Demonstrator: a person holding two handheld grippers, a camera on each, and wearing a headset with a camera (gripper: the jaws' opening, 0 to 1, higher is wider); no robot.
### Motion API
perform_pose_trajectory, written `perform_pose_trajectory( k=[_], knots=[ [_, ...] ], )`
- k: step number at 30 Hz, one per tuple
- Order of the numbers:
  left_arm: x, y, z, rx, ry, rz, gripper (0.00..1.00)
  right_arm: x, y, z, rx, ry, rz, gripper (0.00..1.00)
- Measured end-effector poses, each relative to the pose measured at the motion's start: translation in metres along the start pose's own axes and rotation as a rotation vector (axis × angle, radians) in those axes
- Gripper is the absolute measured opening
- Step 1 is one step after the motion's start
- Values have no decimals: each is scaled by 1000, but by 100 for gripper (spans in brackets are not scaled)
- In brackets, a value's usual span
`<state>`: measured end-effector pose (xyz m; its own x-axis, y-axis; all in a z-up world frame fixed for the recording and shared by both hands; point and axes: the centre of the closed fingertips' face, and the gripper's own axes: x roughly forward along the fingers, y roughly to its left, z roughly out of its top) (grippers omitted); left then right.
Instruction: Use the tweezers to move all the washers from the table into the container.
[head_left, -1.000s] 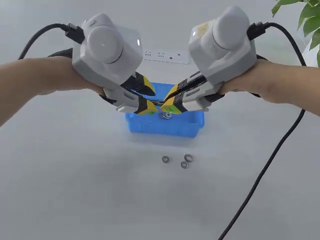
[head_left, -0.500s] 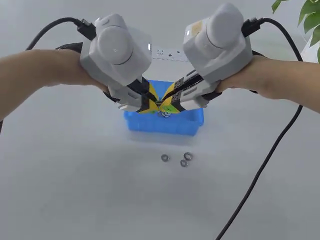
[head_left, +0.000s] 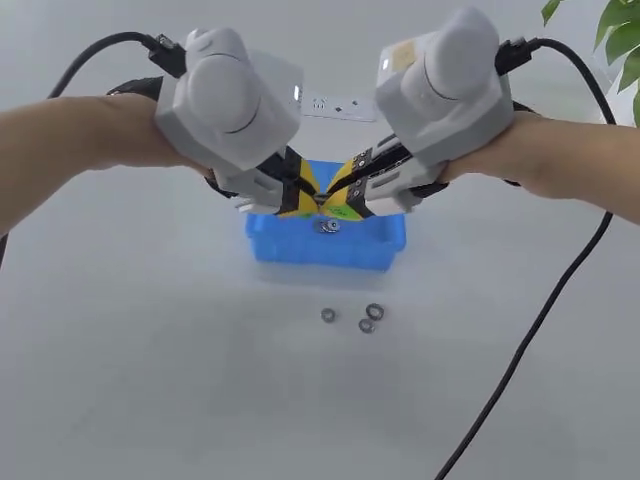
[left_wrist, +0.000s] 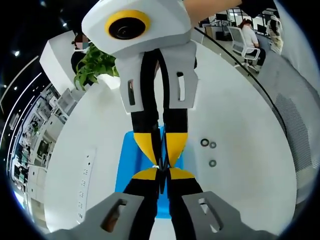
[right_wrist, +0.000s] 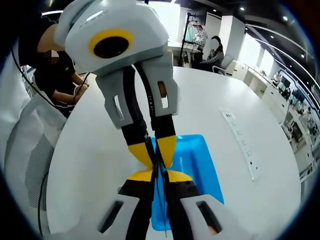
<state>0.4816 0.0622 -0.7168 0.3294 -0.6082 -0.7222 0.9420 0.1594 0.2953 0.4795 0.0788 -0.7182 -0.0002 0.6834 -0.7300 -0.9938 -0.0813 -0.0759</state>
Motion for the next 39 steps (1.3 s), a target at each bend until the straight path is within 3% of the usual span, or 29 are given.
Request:
perform_pose_trajectory(
  k=[11,19,21,25,26,28,30,35,39],
  knots=[
    [-2,1,-1,9,-8,8,8,-2,-6,-5,22,-11,-5,10],
    [-6,2,-2,-3,-15,12,8,-4,-8,-24,2,42,-18,9],
    [-7,2,-3,-3,-16,12,8,-6,-6,-23,-3,28,-9,7],
    [-4,1,-5,-15,5,4,9,-7,-2,-22,-38,45,-16,6],
    [-4,5,-5,10,17,31,10,-8,-3,-22,-34,50,-24,6],
    [-3,4,-3,-3,20,33,11,-9,-3,-23,-17,57,-20,6],
    [-4,5,0,21,22,40,11,-9,-2,-24,-10,63,-20,6],
    [-1,3,10,24,12,21,14,-9,5,-18,-32,78,-8,5],
    [0,3,17,41,1,16,13,-8,3,-15,-46,83,-6,5]
  ],
)
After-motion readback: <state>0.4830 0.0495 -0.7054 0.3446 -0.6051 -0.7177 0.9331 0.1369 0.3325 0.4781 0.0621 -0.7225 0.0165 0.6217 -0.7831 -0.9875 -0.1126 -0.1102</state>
